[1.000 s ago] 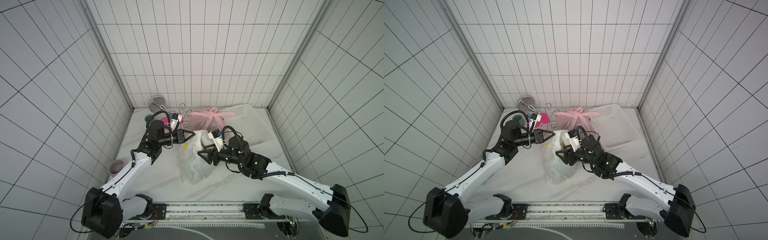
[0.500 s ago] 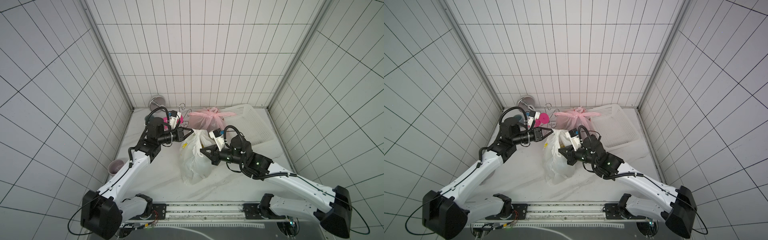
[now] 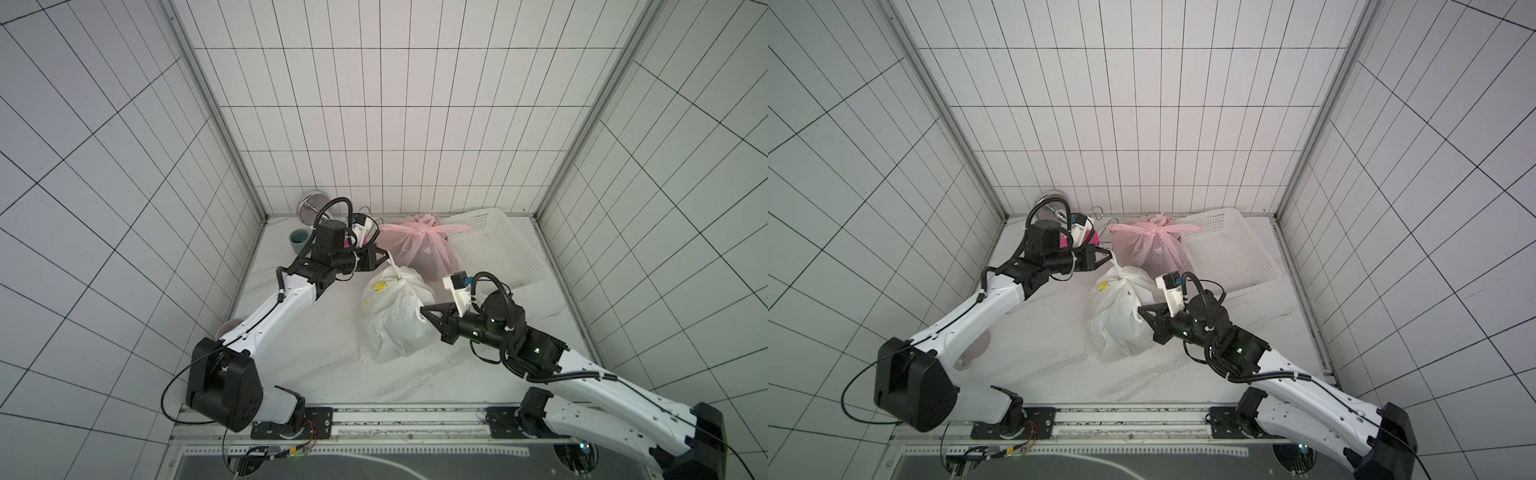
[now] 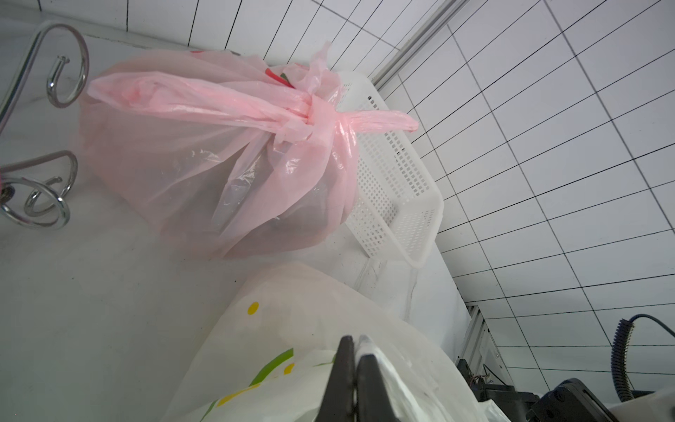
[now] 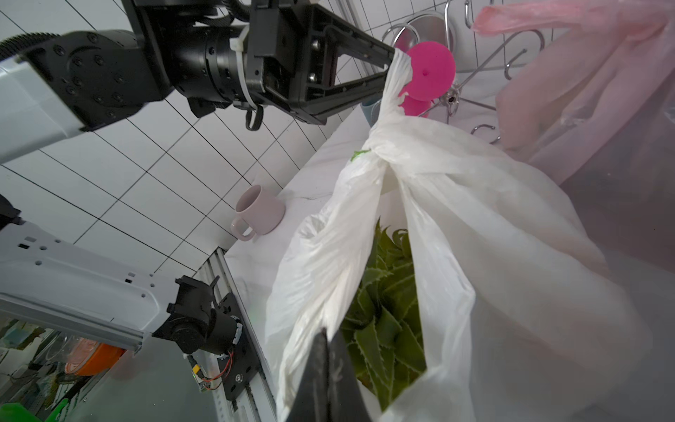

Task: Place the pineapple into a plastic bag & tie a knot
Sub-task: Tie the plastic bag at the center of the board.

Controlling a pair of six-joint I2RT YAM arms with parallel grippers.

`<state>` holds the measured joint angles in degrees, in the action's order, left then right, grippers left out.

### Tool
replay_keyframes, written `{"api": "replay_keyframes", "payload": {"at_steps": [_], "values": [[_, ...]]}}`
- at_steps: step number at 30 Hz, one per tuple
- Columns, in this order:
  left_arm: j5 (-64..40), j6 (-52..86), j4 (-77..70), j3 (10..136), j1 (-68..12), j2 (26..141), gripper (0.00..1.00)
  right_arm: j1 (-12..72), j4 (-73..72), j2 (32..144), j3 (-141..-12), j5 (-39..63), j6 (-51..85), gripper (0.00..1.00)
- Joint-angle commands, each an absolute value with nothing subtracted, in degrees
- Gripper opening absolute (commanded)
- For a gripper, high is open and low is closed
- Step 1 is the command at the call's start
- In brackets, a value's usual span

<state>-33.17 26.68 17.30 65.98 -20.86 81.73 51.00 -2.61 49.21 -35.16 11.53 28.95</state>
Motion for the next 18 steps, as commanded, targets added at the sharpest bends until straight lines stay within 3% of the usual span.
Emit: {"api": "replay_keyframes", "payload": {"at_steps": [1, 5, 9, 10, 12, 13, 15, 18], "values": [[-13.70, 24.93, 12.11, 68.45, -17.19, 84.21, 0.00, 52.11, 2.60, 47.74, -28.86, 14.88, 29.88, 0.00], [-11.92, 24.18, 12.11, 67.60, -16.89, 84.73, 0.00, 52.09, 2.41, 49.42, -26.72, 12.65, 29.80, 0.00], [-23.95, 22.47, 9.94, 66.52, -17.22, 83.40, 0.03, 51.82, 2.19, 49.56, -29.99, 9.76, 28.73, 0.01], [-27.20, 22.19, 10.32, 66.41, -17.62, 82.97, 0.20, 51.50, 2.33, 49.32, -31.90, 7.92, 28.12, 0.25], [-28.49, 21.11, 12.98, 66.11, -18.89, 81.37, 0.61, 50.74, 2.49, 48.33, -35.66, 4.48, 26.38, 0.62], [-27.46, 20.92, 14.50, 65.75, -19.45, 79.77, 0.97, 50.26, 2.57, 47.57, -37.78, 1.75, 25.43, 0.75], [-23.67, 21.72, 16.86, 64.65, -19.58, 76.76, 0.98, 48.98, 2.52, 46.06, -40.93, -2.86, 23.35, 0.88], [-17.89, 22.43, 18.25, 62.58, -18.54, 71.63, 0.98, 45.68, 1.16, 43.93, -43.83, -9.12, 20.83, 0.99]]}}
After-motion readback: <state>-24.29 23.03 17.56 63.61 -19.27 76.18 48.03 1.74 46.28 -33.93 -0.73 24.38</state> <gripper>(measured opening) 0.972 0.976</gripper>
